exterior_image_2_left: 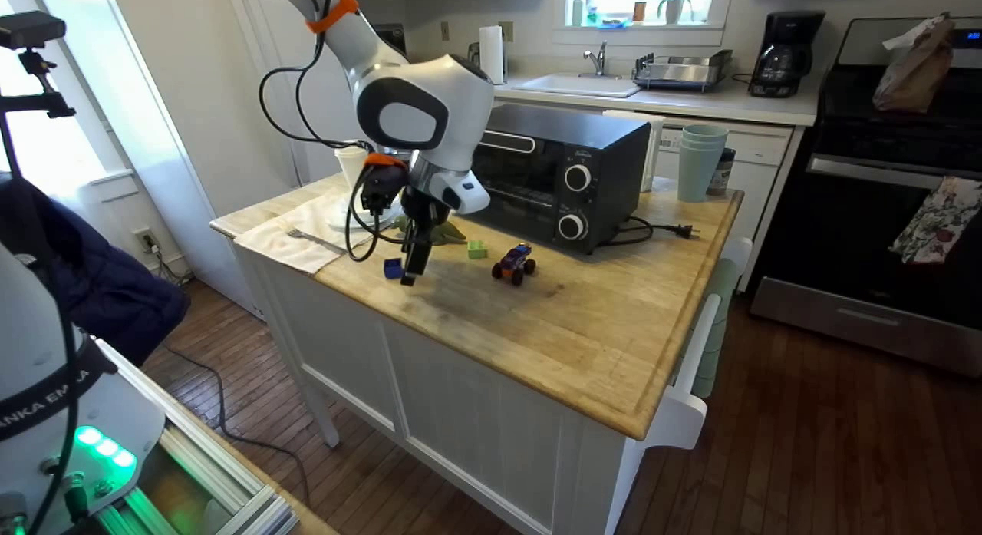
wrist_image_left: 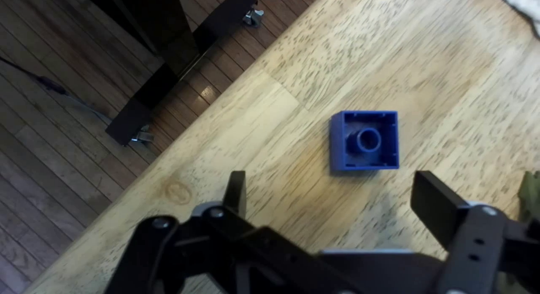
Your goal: Twist the block on the table
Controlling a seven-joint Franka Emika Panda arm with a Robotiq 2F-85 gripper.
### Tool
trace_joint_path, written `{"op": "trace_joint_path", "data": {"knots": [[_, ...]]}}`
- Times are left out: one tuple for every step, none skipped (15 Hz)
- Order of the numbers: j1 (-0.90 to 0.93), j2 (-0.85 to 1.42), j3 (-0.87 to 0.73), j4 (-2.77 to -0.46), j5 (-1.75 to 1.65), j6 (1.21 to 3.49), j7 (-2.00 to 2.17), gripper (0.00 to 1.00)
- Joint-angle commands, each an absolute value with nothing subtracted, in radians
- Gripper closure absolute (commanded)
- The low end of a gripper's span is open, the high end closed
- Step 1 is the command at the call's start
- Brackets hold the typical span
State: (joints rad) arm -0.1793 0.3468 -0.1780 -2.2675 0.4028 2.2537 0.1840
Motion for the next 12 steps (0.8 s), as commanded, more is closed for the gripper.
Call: {"op": "trace_joint_path", "data": {"knots": [[-0.207,0.396,-0.158,-2.201,0.451,2.176,0.201,0.00],[-0.208,0.406,-0.159,-2.190,0.457,2.164,0.205,0.00],[-0.210,0.414,-0.159,-2.181,0.465,2.150,0.205,0.02],[-0.212,0.422,-0.159,-2.170,0.473,2.138,0.206,0.03],[-0.215,0.430,-0.158,-2.160,0.481,2.127,0.206,0.01],[-0.218,0.438,-0.158,-2.150,0.490,2.115,0.206,0.02],[-0.222,0.447,-0.158,-2.138,0.499,2.099,0.207,0.00],[-0.227,0.455,-0.157,-2.129,0.510,2.084,0.206,0.00],[-0.230,0.464,-0.157,-2.117,0.517,2.072,0.206,0.00],[-0.233,0.470,-0.158,-2.108,0.521,2.058,0.208,0.00],[-0.235,0.478,-0.158,-2.100,0.527,2.048,0.209,0.02],[-0.237,0.486,-0.159,-2.091,0.528,2.038,0.212,0.08]]}}
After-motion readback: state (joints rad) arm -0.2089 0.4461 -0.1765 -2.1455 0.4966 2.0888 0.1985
